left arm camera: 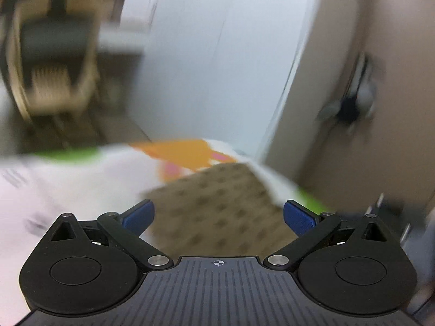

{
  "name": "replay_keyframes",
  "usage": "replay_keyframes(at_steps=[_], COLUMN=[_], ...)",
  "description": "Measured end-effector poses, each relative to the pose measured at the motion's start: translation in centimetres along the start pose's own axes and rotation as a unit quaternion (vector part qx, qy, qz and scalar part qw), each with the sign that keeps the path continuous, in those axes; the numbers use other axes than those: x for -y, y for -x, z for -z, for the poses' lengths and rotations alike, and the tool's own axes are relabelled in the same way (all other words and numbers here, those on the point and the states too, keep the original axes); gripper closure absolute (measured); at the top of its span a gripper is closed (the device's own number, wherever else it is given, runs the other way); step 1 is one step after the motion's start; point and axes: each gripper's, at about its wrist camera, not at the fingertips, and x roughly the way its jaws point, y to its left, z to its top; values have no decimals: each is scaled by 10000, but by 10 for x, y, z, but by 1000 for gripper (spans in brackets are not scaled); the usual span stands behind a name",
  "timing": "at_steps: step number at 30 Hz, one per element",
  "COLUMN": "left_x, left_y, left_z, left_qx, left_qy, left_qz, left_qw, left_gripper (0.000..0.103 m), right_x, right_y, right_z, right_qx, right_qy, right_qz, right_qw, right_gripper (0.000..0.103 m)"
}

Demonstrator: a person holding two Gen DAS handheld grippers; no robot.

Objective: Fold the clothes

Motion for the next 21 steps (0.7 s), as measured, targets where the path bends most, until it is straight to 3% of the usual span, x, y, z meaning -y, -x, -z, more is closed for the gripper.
replay_keyframes(at_steps=[1, 4, 6, 7, 8, 13, 15, 16, 17, 19, 21], left_x=[10, 30, 41, 47, 52, 68, 69, 68, 67, 65, 63], left_y=[11, 23, 18, 15, 12, 0, -7, -10, -9, -5, 0], left_z=[13, 50, 66, 74, 82, 101, 101, 100, 96, 88, 80], left_qx=[14, -303, -476, -559, -642, -516, -457, -429, -403, -352, -251], left_qy=[-335, -657, -923, -1061, -1199, -1893, -1944, -1961, -1933, -1863, -1836], left_qz=[-183, -342, -470, -538, -607, -941, -942, -937, -918, -874, -874], left_qw=[9993, 9968, 9935, 9913, 9888, 9760, 9753, 9752, 9760, 9780, 9788], left_gripper=[0, 2, 15, 34, 39, 35, 36, 43, 59, 77, 77], right_x=[-1, -6, -7, -7, -8, -9, -10, -11, -11, -11, -7], right_y=[0, 3, 6, 8, 10, 15, 12, 10, 6, -2, -8], right_z=[5, 16, 21, 23, 25, 35, 37, 37, 36, 33, 30], right_qx=[-64, -190, -194, -185, -175, -96, -86, -81, -87, -125, -157], right_qy=[8, 134, 233, 276, 319, 505, 559, 590, 624, 665, 643], right_qz=[-39, -30, 57, 124, 190, 470, 511, 530, 549, 602, 664], right_qw=[10000, 9997, 9995, 9994, 9992, 9976, 9971, 9968, 9965, 9959, 9956], right_gripper=[50, 50, 51, 50, 50, 50, 51, 56, 66, 74, 74])
